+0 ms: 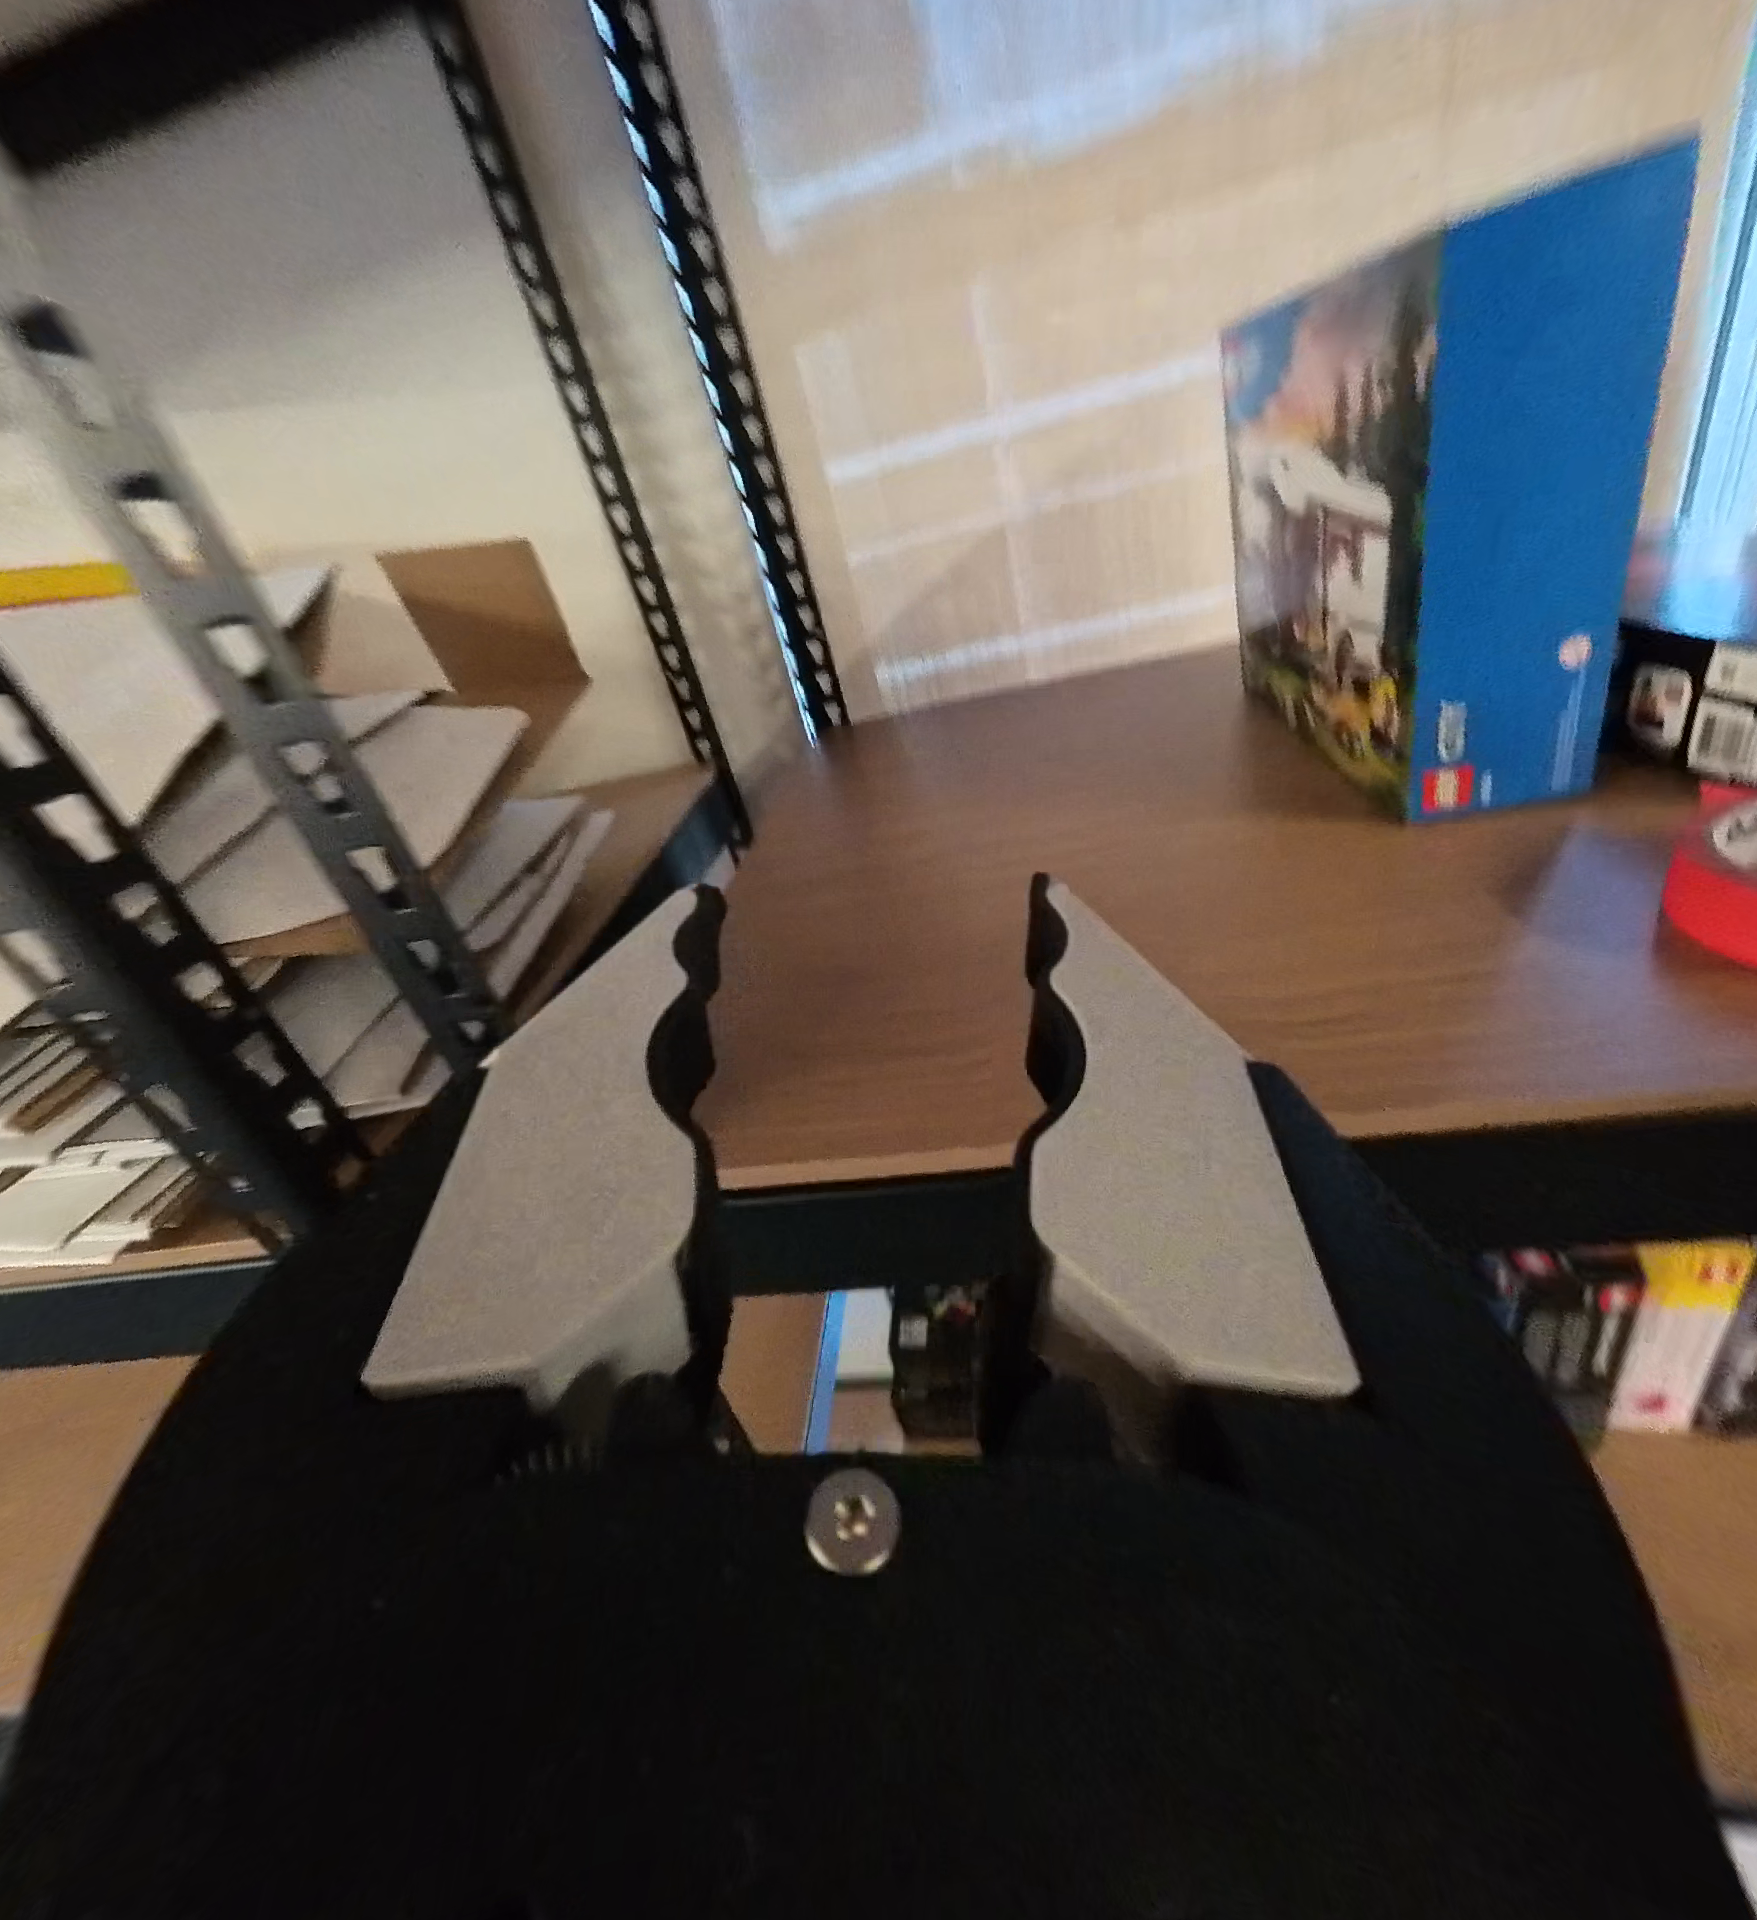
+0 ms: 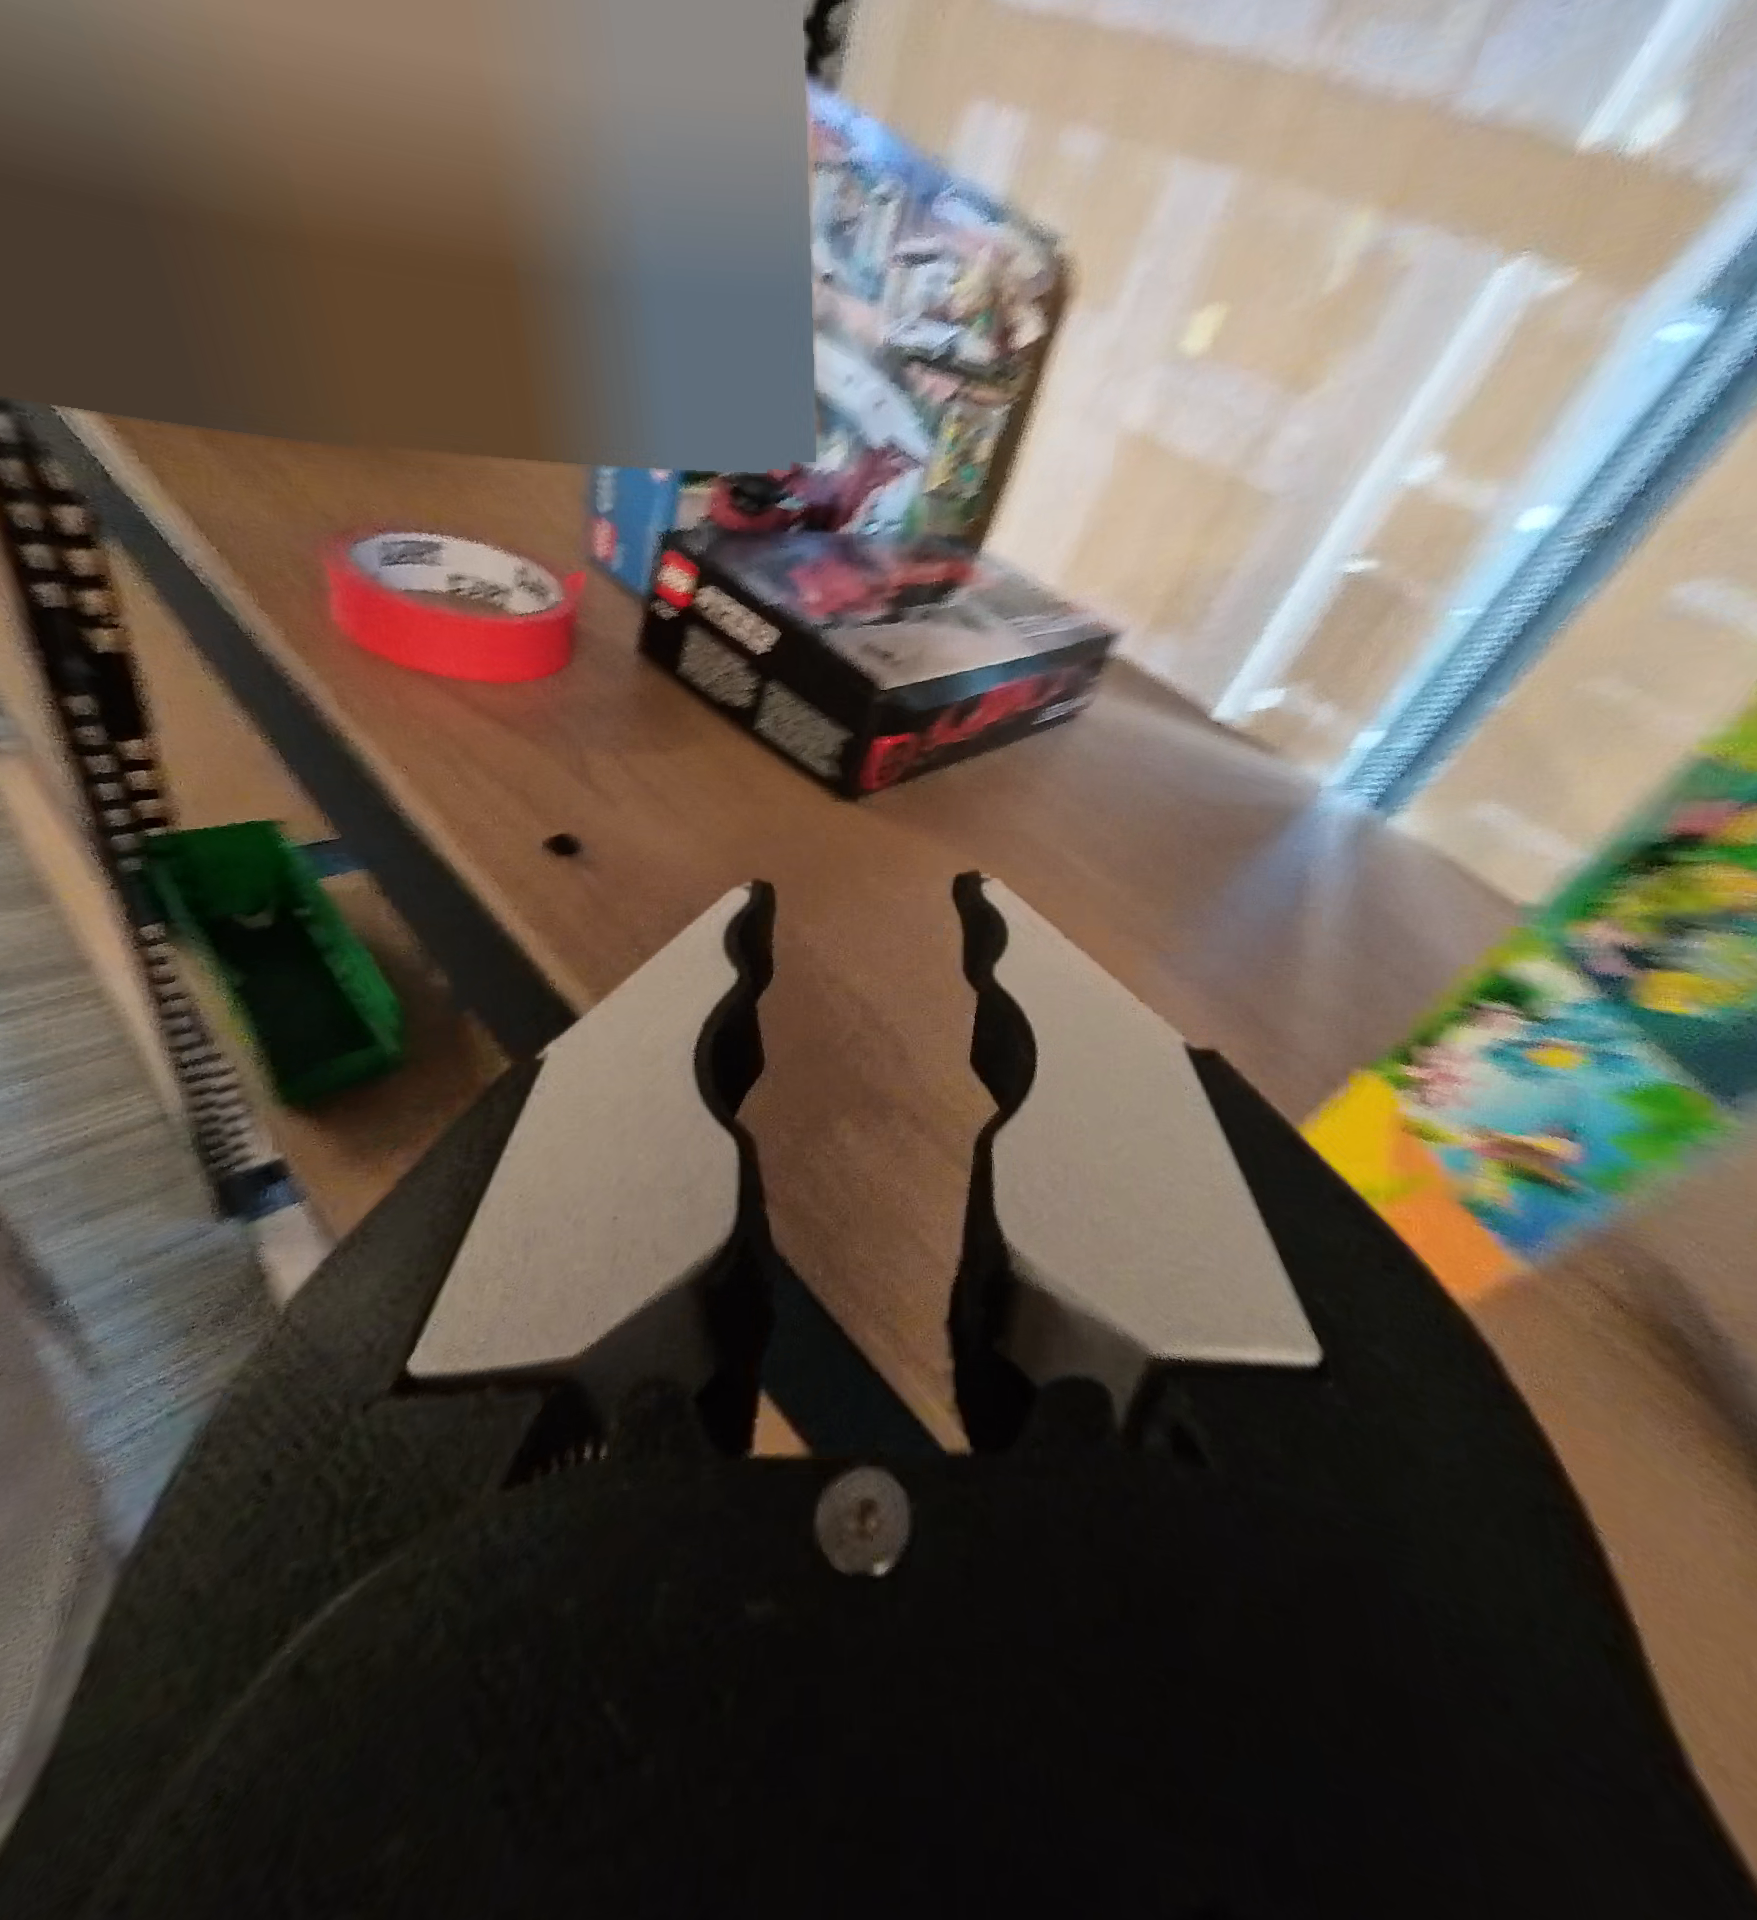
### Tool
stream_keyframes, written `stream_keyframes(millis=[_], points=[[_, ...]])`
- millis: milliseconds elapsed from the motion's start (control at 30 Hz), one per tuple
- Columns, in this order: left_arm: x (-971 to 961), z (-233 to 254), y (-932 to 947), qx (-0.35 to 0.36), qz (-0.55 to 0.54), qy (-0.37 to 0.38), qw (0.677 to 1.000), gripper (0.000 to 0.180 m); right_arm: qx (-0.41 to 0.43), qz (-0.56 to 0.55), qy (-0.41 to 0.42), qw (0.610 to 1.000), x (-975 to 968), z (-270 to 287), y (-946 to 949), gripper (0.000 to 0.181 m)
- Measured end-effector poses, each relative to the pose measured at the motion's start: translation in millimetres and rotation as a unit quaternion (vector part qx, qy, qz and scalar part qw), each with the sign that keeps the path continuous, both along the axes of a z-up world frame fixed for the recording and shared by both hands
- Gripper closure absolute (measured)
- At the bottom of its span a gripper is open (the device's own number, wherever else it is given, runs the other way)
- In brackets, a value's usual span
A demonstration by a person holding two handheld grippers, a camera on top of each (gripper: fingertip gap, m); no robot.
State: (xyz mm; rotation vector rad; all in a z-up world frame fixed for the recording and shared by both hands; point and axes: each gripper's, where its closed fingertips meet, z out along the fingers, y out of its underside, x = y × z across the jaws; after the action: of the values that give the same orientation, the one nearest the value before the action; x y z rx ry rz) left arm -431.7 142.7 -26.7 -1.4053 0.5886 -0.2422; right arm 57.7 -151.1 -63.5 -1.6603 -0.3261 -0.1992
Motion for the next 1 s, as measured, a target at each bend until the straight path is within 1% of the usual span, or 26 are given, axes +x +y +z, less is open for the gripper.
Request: stream_keyframes(millis=[67,133,233,267,333,400,467,533,567,600,633,700,767,800,833,900,933,967,1000], points=[[-20.1,10.4,-3.2,0.032,0.007,-0.047,0.998,0.116,0.040,-0.053,-0.025,0.997,22.9,23.7,-25.3,0.138],[-43.5,16.0,-9.1,0.062,0.022,-0.078,0.995,0.112,0.089,-0.114,-0.034,0.989,49.6,50.5,-60.4,0.132],[-74.8,15.7,-23.3,0.078,0.035,-0.111,0.990,0.107,0.173,-0.212,-0.028,0.961,92.8,87.5,-132.6,0.120],[-85.0,15.3,-30.5,0.082,0.026,-0.142,0.986,0.114,0.198,-0.243,-0.031,0.949,106.7,95.0,-160.8,0.121],[-117.9,9.7,-45.1,0.093,0.000,-0.266,0.959,0.138,0.226,-0.301,-0.060,0.925,136.0,92.6,-220.8,0.141],[-156.2,-21.1,-54.6,0.066,-0.023,-0.389,0.919,0.155,0.228,-0.401,-0.080,0.883,185.1,62.1,-293.3,0.143],[-186.9,-76.4,-66.1,0.017,-0.016,-0.470,0.882,0.180,0.224,-0.487,-0.035,0.843,229.3,6.0,-371.5,0.142],[-211.7,-136.3,-92.7,-0.014,0.030,-0.530,0.847,0.180,0.228,-0.549,0.033,0.804,252.3,-58.8,-447.3,0.144],[-222.2,-166.1,-111.1,-0.025,0.068,-0.547,0.834,0.180,0.226,-0.579,0.051,0.782,256.1,-91.4,-484.8,0.149],[-227.3,-194.6,-131.0,-0.041,0.102,-0.548,0.829,0.180,0.221,-0.622,0.059,0.749,256.3,-123.3,-526.1,0.156],[-226.7,-222.8,-150.3,-0.068,0.131,-0.535,0.832,0.180,0.214,-0.660,0.056,0.718,251.5,-151.7,-566.2,0.162],[-217.9,-274.1,-185.7,-0.133,0.174,-0.487,0.846,0.180,0.165,-0.718,0.034,0.675,237.2,-204.5,-635.4,0.168],[-208.4,-314.0,-217.1,-0.187,0.204,-0.419,0.865,0.180,0.056,-0.755,0.035,0.652,224.7,-264.3,-693.8,0.170],[-206.4,-334.8,-231.8,-0.218,0.225,-0.387,0.867,0.180,-0.022,-0.762,0.048,0.646,216.2,-300.2,-719.9,0.170],[-205.2,-354.6,-246.4,-0.248,0.242,-0.357,0.867,0.180,-0.109,-0.763,0.063,0.634,202.7,-336.6,-747.0,0.169],[-210.0,-392.5,-275.8,-0.304,0.283,-0.307,0.856,0.180,-0.256,-0.762,0.068,0.591,165.6,-389.8,-804.1,0.170],[-213.9,-407.9,-290.3,-0.325,0.300,-0.293,0.848,0.180,-0.301,-0.759,0.068,0.574,146.3,-405.9,-827.9,0.170],[-218.7,-421.6,-304.9,-0.341,0.318,-0.280,0.839,0.180,-0.324,-0.759,0.072,0.559,128.4,-416.4,-848.1,0.171],[-224.2,-435.1,-320.2,-0.356,0.339,-0.268,0.828,0.180,-0.329,-0.767,0.081,0.544,112.5,-422.8,-866.4,0.171]])
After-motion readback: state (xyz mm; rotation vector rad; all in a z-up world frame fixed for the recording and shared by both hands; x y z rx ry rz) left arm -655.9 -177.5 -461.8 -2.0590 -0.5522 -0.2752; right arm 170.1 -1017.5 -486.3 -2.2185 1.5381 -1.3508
